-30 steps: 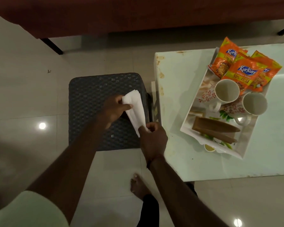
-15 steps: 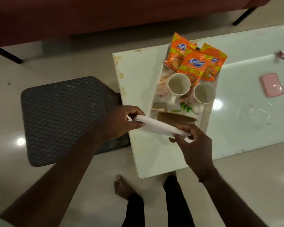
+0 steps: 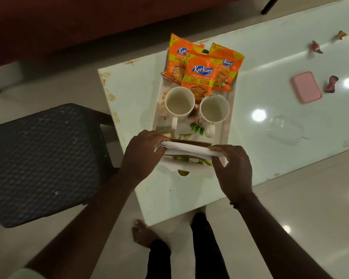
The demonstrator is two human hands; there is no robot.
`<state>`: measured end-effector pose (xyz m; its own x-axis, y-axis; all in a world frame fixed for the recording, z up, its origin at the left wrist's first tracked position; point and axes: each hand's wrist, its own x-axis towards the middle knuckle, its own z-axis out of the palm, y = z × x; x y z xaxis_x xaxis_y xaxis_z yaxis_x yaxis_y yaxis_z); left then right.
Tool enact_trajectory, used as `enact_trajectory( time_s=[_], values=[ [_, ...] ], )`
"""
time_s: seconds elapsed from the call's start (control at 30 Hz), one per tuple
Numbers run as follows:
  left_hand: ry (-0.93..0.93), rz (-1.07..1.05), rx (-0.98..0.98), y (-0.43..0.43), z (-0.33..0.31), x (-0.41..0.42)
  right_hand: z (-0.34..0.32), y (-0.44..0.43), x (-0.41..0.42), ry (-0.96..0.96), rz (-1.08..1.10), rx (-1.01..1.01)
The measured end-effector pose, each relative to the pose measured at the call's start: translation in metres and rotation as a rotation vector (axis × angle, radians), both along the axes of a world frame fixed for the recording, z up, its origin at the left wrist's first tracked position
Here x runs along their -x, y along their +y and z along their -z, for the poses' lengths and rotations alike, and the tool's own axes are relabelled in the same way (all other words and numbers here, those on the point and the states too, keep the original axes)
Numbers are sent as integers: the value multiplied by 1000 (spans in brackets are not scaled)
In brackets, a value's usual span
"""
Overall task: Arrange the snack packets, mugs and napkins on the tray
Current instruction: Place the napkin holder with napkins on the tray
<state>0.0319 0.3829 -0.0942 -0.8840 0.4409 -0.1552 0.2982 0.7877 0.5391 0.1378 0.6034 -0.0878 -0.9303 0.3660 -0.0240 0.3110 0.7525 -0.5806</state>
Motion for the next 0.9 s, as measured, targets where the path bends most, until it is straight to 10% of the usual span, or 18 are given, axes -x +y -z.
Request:
enact_trajectory(
  time_s=[0.9],
  values=[
    [90,-158,74,1,4,-40,12,1,-14,-10,-6,-98]
  ],
)
